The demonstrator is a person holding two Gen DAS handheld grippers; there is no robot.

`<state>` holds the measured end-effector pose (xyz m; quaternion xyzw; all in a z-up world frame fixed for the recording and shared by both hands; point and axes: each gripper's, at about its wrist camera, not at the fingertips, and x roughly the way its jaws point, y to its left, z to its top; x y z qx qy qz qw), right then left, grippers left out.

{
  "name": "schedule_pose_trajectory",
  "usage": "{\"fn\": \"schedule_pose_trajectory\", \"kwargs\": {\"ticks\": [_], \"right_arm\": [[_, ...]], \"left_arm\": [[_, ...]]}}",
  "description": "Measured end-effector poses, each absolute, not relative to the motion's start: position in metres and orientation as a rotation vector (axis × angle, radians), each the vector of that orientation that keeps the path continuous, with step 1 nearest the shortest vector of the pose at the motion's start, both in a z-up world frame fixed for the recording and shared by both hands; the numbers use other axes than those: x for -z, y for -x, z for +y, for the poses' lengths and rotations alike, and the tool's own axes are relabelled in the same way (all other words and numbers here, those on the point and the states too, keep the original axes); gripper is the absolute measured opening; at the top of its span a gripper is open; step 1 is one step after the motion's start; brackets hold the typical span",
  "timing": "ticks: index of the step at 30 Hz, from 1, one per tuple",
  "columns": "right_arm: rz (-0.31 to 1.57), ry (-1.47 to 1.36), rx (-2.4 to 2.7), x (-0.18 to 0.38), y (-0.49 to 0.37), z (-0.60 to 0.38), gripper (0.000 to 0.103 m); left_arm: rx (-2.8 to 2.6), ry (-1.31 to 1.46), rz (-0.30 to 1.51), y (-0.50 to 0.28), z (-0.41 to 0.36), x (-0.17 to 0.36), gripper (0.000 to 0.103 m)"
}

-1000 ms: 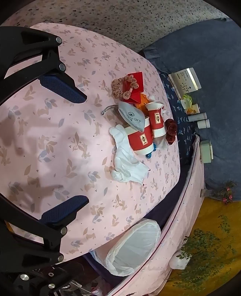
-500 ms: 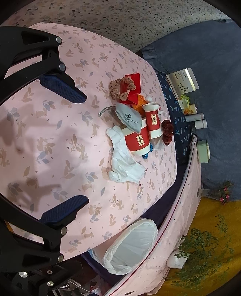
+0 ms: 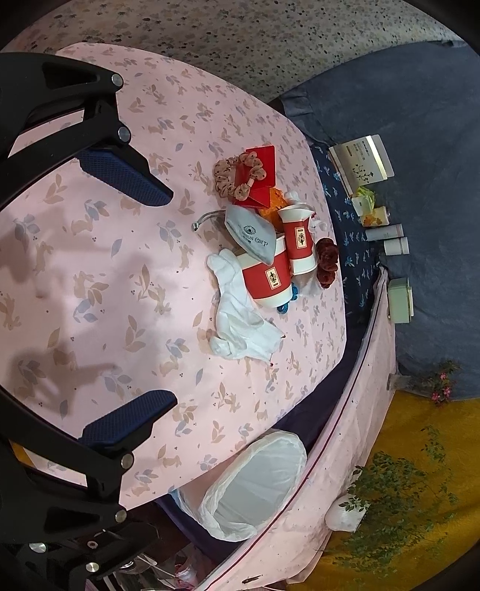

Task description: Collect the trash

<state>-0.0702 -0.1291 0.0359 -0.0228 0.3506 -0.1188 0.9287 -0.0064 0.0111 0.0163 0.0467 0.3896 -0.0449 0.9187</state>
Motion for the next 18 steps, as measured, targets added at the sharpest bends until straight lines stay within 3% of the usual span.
{"fn": "schedule_pose_trajectory", "kwargs": {"ticks": [18], "right_arm": [[0.702, -0.001, 0.238, -0.049, 0.061, -0.137, 0.096]], "left_arm": [[0.110, -0.120, 0.793, 0.000, 0.001, -0.032, 0.095]]}}
